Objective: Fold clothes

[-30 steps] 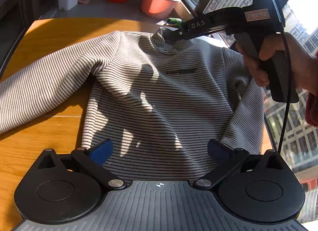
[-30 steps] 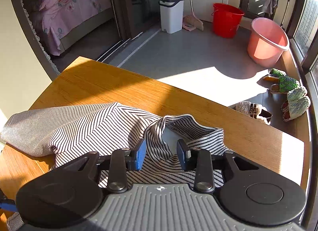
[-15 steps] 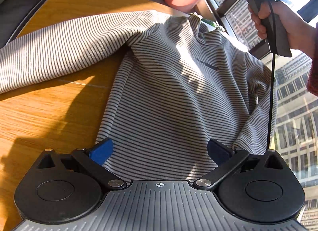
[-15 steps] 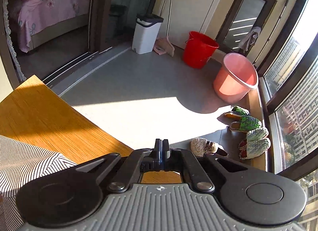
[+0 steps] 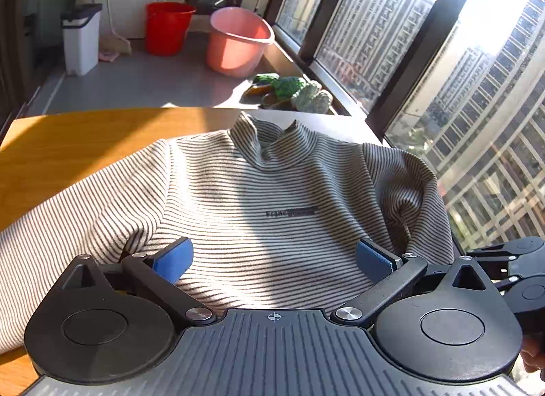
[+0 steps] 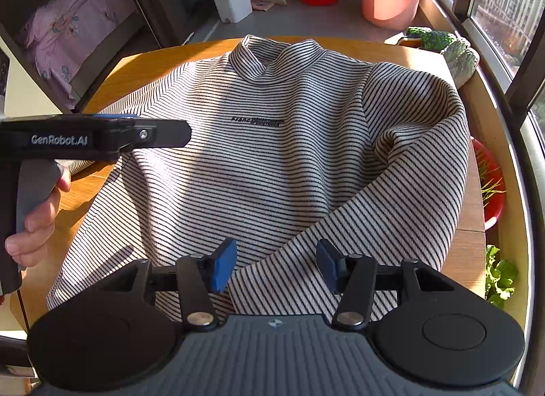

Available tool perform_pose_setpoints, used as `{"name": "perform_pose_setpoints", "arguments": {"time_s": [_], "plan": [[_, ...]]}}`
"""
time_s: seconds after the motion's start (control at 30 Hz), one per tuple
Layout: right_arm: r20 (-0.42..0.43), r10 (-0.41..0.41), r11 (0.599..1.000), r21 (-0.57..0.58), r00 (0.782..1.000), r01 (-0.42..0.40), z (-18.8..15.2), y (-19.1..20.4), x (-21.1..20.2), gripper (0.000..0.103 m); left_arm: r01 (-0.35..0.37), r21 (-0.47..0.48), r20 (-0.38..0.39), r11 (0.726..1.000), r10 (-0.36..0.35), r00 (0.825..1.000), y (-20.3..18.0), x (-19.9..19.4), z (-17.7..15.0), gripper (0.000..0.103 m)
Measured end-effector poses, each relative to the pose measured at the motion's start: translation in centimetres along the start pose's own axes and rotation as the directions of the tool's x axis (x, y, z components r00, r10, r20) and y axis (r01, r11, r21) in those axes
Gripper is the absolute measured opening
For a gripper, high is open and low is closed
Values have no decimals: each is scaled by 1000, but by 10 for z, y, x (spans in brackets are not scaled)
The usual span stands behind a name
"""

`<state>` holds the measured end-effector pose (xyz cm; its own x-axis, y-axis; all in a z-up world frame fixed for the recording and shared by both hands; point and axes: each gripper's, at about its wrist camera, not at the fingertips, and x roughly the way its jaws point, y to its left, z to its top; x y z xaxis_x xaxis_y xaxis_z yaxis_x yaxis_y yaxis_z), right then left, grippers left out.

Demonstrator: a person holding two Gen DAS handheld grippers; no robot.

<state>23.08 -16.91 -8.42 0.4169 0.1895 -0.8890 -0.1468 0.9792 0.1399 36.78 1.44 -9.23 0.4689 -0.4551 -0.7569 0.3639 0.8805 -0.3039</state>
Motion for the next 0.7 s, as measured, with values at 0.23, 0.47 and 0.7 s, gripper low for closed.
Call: {"name": "perform_pose_setpoints", "arguments": {"time_s": [0.23, 0.47, 0.7], "plan": [[-40, -14, 958, -286, 999, 2, -45, 40, 12, 68, -113, -20, -77, 993, 111, 991, 13, 25, -12, 103], [2, -66, 947, -316, 998, 64, -44, 28, -1, 47, -200, 65, -76, 978, 205, 976, 1, 9, -43, 103], [64, -145, 868, -471, 987, 158, -43, 33, 8, 47, -146, -176, -81, 973, 134, 988, 16, -34, -42, 103]]}}
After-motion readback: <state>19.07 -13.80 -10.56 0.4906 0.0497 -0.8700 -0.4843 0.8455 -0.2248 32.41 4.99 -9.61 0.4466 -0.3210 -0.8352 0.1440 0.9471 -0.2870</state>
